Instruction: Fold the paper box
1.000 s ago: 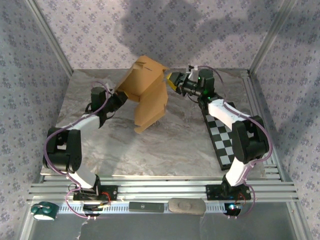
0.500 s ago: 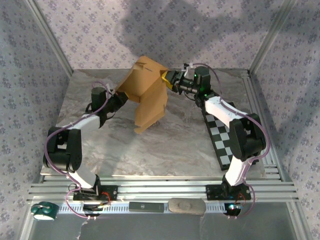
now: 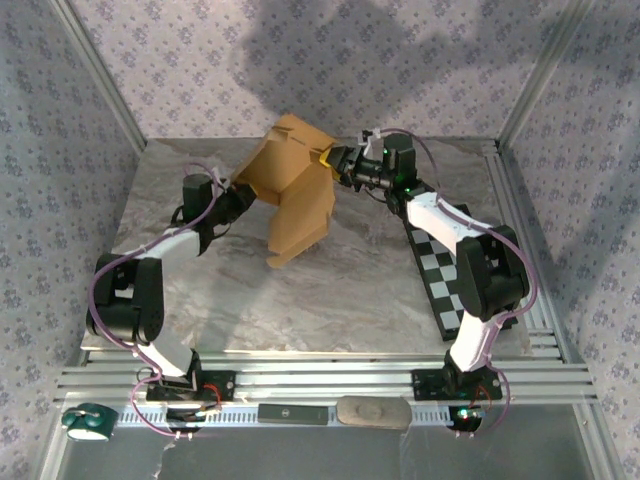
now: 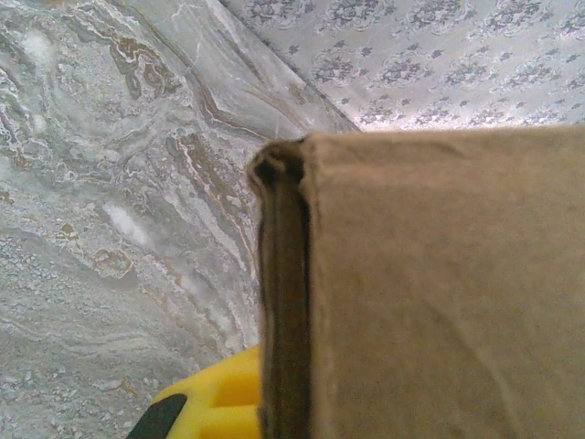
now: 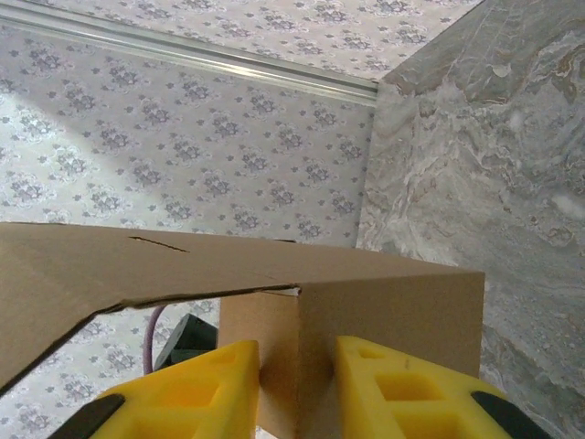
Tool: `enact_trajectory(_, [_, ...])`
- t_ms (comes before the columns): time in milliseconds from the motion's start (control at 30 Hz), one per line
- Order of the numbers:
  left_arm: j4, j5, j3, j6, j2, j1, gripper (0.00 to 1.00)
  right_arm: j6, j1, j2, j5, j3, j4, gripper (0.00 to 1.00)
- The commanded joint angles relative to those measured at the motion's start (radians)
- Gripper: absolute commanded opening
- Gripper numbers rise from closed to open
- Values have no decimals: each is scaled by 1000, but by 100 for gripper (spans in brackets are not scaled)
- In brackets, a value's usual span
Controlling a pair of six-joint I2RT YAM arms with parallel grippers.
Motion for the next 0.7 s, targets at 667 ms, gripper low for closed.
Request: enact_trajectory(667, [-70,-27,71,58,-34,-29,0,-229,37,-14,124,72,-305,0])
